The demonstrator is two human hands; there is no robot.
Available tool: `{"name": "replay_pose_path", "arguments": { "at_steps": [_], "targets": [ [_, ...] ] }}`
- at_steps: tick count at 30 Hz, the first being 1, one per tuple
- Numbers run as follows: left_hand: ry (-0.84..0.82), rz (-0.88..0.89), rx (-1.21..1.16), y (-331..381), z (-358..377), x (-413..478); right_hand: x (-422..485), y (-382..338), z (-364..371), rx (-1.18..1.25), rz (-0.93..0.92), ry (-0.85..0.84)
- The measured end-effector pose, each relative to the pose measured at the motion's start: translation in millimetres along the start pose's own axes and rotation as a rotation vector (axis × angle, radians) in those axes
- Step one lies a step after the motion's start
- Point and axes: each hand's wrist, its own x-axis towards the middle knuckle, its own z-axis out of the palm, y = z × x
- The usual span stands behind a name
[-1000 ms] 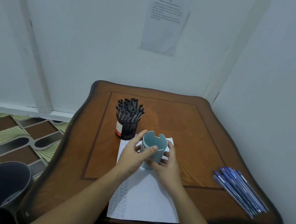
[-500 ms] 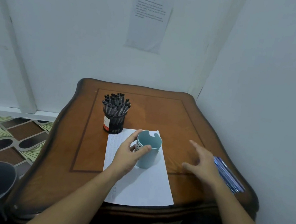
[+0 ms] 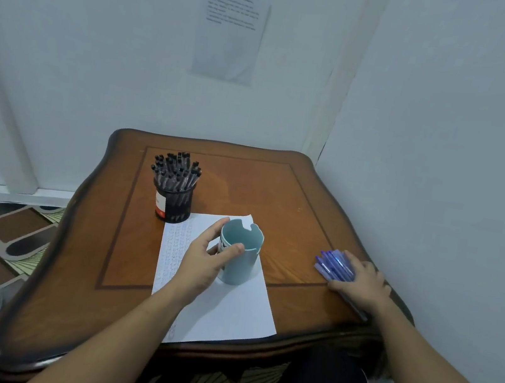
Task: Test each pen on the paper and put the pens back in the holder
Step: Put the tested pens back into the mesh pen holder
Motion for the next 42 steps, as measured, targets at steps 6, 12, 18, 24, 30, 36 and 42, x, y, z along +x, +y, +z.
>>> {"name": "replay_pose_path", "arguments": {
  "at_steps": [6, 12, 18, 24, 30, 36, 42],
  "targets": [
    [0.006, -0.005, -0.001, 2, 0, 1, 1, -15, 2, 0.045, -0.01, -0.033],
    [0.014, -0.013, -0.004, 1, 0, 1, 5, -32, 5, 0.074, -0.051, -0.057],
    [0.009, -0.013, -0.002, 0, -1, 3, 4, -56, 8, 0.073, -0.14, -0.099],
    [0.016, -0.016, 0.006, 1, -2, 3, 7, -68, 11, 0.014, -0.186, -0.094],
    [0.011, -0.015, -0.022, 0, -2, 3, 8, -80, 15, -0.146, -0.207, -0.036],
    [0.007, -0.015, -0.032, 0, -3, 3, 8, -83, 15, -0.201, -0.21, -0.049],
    [0.013, -0.013, -0.026, 0, -2, 3, 4, -78, 9, 0.217, -0.19, -0.145]
  ]
}}
